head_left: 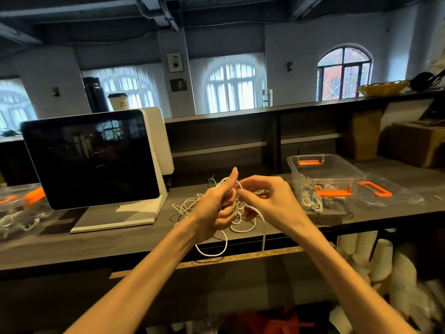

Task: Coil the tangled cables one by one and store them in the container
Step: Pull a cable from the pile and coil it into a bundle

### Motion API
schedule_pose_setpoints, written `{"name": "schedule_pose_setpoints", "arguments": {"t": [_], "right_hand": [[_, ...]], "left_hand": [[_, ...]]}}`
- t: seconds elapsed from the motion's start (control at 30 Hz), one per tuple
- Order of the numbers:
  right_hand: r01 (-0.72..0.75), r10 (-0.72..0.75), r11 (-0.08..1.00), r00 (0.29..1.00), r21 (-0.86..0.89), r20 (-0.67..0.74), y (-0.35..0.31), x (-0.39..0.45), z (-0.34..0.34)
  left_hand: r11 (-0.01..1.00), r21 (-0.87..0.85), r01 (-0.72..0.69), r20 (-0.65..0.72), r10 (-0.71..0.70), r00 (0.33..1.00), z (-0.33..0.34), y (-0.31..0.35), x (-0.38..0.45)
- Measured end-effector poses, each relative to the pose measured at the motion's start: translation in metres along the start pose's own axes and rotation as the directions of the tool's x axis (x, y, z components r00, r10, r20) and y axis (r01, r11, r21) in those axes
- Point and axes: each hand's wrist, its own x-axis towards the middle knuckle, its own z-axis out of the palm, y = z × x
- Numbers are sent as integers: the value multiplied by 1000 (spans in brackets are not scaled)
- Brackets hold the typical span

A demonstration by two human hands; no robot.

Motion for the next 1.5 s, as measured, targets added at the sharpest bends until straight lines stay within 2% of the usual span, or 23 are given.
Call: {"name": "schedule_pose_setpoints", "arguments": {"t": [0.1,0.17,0.23,0.3,0.37,0.4,0.43,0.47,0.53,0.63,0.73,0.77,0.83,0.93,1.0,1.07,1.13,1.23,1.33,1.43,1.5], "right_hand": [[150,-187,955,974,-256,-126,2,-15,12],[172,-211,905,976,-390,-60,7,-27,20],[152,-167,873,986,-463,9,15,-38,24],[99,-116,905,993,-413,-16,21,-48,26],[-51,46,983,998,-175,-34,25,-55,23],[-160,160,987,987,-22,-4,26,-59,21],[-242,241,968,970,59,16,28,-63,21],[-258,259,965,966,37,-4,31,-65,20],[-205,193,965,977,-165,-85,39,-69,17],[-109,83,908,993,-405,-81,37,-75,13],[38,-59,775,998,-631,-13,29,-81,15],[94,-101,739,994,-667,28,25,-82,15],[194,-129,698,981,-689,146,19,-79,14],[304,-145,728,944,-615,296,13,-64,10],[329,-197,742,940,-584,280,11,-54,9],[318,-237,778,947,-542,216,11,-45,5],[308,-246,836,950,-455,191,10,-35,3],[318,-270,880,946,-353,178,5,-20,2],[330,-276,882,940,-337,198,1,-8,0],[389,-276,808,913,-443,298,1,2,-6],[426,-257,772,889,-473,380,2,5,-6]], "left_hand": [[998,31,-52,-137,56,989,6,-8,7],[997,35,-73,-183,78,980,10,-14,11],[998,28,-53,-175,57,983,15,-20,15],[999,11,-45,-174,46,984,20,-28,16],[998,20,-66,-215,69,974,26,-35,18],[997,40,-72,-247,80,966,29,-37,18],[996,61,-72,-274,86,958,32,-39,19],[994,76,-72,-293,91,952,34,-39,19],[995,78,-69,-325,91,941,36,-38,21],[997,67,-24,-348,46,936,37,-35,24],[1000,-18,-10,-276,5,961,37,-33,19],[1000,-1,-9,-280,8,960,36,-32,17],[991,137,14,-294,27,955,31,-32,14],[927,372,35,-211,48,976,24,-33,10],[881,471,40,-146,33,989,19,-31,5],[882,468,61,-75,-29,997,16,-25,-1],[917,384,110,11,-124,992,11,-18,-7],[956,136,259,245,-286,926,6,-13,-12],[931,19,365,443,-335,831,-4,-10,-13],[939,112,326,586,-327,741,-15,-2,-14],[936,263,232,580,-346,737,-17,4,-15]]}}
